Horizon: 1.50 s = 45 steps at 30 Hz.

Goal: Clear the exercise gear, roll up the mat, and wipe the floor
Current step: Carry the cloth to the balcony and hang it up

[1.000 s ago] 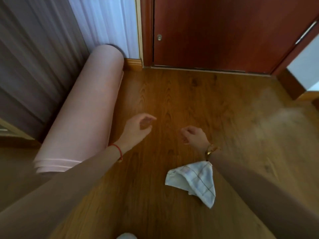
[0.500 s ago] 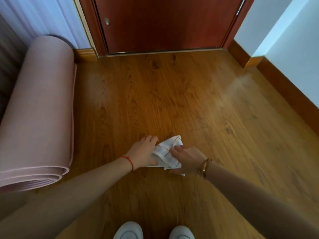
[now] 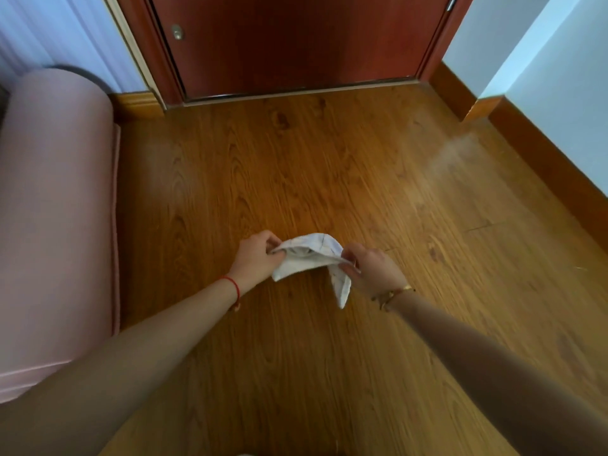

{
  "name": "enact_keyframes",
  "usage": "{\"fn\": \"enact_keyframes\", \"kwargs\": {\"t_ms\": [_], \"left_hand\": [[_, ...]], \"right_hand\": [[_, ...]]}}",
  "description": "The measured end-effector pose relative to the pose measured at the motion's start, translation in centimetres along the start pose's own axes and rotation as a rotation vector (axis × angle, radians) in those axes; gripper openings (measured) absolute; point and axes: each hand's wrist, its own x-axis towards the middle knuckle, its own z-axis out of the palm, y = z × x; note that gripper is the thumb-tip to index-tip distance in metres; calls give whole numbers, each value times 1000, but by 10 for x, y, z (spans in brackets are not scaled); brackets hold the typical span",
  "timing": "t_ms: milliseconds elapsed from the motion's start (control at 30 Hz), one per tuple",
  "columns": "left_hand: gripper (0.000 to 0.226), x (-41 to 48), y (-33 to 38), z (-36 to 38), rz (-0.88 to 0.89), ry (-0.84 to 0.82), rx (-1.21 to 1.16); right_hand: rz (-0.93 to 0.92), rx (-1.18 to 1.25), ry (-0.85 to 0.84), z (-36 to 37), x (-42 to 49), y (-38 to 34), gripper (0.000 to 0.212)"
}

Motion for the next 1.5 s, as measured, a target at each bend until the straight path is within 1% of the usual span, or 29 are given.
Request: {"fn": "enact_keyframes", "kwargs": {"t_ms": [133, 267, 333, 500, 700, 867, 967, 1067, 1200, 1333, 1500], "left_hand": [[21, 20, 47, -53, -32, 85, -143], [20, 6, 116, -118, 8, 94, -185], [20, -10, 161, -158, 33, 89, -195], [17, -46, 256, -244, 129, 57, -66], [15, -99, 408, -357, 282, 21, -10], [16, -147, 534, -423, 408, -13, 48], [18, -173, 592, -448, 487, -49, 57], [18, -191, 639, -463, 585, -66, 49], [20, -219, 693, -474, 733, -92, 41], [21, -255, 739, -483, 880, -182, -11], [19, -313, 785, -478, 1113, -282, -87]], "right_hand": [[145, 157, 86, -68, 27, -14, 14], [222, 266, 169, -157, 27, -38, 15], [252, 303, 192, -213, 17, -52, 17], [362, 414, 325, -324, -11, -78, 20], [471, 499, 444, -493, -77, -109, 16], [503, 460, 525, -629, -137, -130, 16], [526, 452, 606, -692, -172, -138, 15], [561, 445, 682, -738, -206, -140, 16], [605, 415, 799, -778, -266, -151, 16], [679, 399, 955, -801, -345, -178, 16], [856, 417, 1159, -811, -460, -231, 15]]}}
